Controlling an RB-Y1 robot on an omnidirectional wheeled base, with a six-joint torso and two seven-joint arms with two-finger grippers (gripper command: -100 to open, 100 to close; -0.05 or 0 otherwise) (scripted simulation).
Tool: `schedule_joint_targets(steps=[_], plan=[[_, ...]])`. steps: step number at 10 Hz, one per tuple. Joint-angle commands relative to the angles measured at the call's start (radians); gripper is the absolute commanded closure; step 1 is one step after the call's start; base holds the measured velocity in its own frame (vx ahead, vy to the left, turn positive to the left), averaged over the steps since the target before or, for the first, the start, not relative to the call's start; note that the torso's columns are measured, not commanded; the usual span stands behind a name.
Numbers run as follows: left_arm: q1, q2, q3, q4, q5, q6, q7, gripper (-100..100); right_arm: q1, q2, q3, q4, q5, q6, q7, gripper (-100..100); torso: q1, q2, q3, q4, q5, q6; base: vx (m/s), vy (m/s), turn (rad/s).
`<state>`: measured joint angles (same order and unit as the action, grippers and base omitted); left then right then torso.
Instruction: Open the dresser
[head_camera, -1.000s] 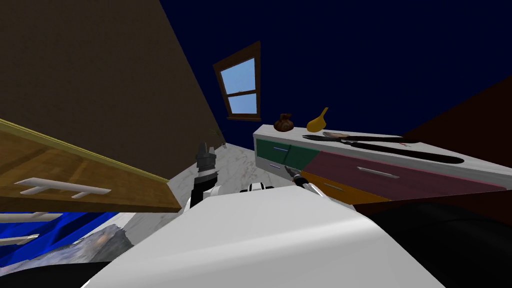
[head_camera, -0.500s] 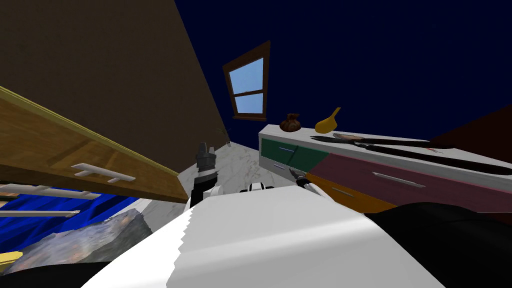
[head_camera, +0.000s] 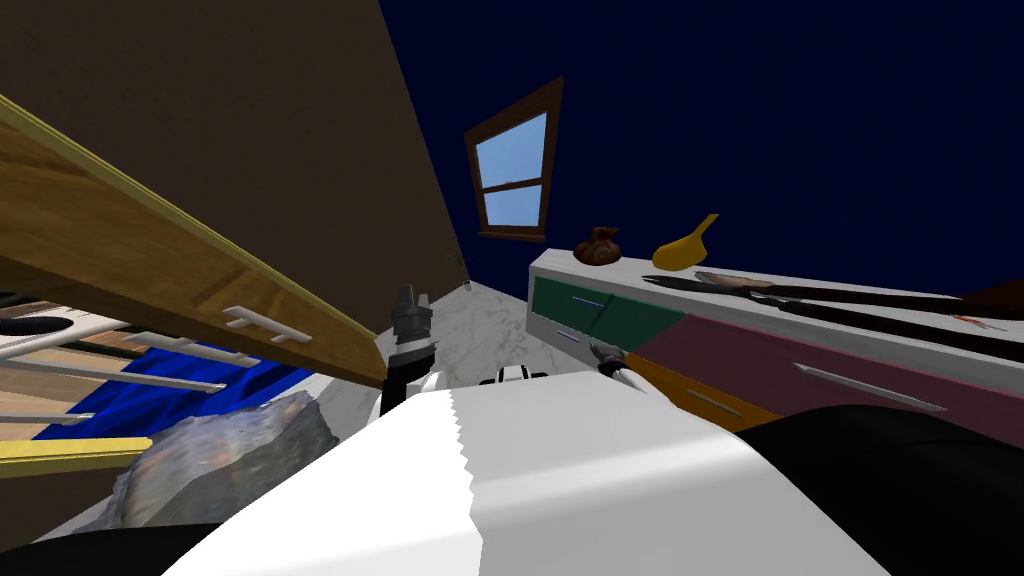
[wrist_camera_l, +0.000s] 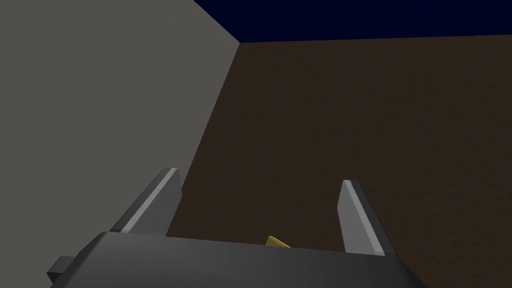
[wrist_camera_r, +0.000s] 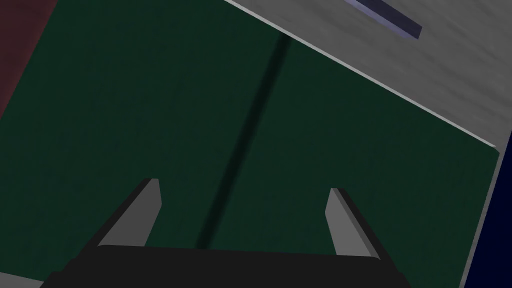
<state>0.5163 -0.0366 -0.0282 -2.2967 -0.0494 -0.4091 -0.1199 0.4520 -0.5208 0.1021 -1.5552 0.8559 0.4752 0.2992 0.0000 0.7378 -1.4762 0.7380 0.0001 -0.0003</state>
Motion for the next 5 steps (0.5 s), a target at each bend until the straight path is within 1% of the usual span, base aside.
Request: schedule_joint_targets(steps=[1, 2, 3, 4, 5], plan=[[0.000, 0.000, 0.000, 0.000, 0.000, 0.000, 0.000, 0, -0.023, -0.035, 0.011, 0.057, 0.047, 0.070, 0.017, -100, -0.001, 0.000, 0.000, 0.000, 0.000, 0.001, 0.008, 0.057, 0.207], [0.000, 0.000, 0.000, 0.000, 0.000, 0.000, 0.000, 0, -0.023, -0.035, 0.011, 0.057, 0.047, 0.076, 0.017, -100, 0.000, 0.000, 0.000, 0.000, 0.000, 0.000, 0.015, 0.044, 0.107], [0.000, 0.000, 0.000, 0.000, 0.000, 0.000, 0.000, 0, -0.033, -0.054, 0.018, 0.092, 0.081, 0.116, 0.024, -100, -0.001, 0.000, 0.000, 0.000, 0.000, 0.001, 0.013, 0.059, 0.212], [0.000, 0.000, 0.000, 0.000, 0.000, 0.000, 0.000, 0, -0.033, -0.054, 0.018, 0.092, 0.081, 0.116, 0.024, -100, 0.001, 0.000, 0.000, 0.000, 0.000, 0.000, 0.016, 0.049, 0.097], [0.000, 0.000, 0.000, 0.000, 0.000, 0.000, 0.000, 0, -0.044, -0.072, 0.024, 0.125, 0.113, 0.154, 0.032, -100, 0.000, 0.000, 0.000, 0.000, 0.000, 0.001, 0.026, 0.058, 0.205]])
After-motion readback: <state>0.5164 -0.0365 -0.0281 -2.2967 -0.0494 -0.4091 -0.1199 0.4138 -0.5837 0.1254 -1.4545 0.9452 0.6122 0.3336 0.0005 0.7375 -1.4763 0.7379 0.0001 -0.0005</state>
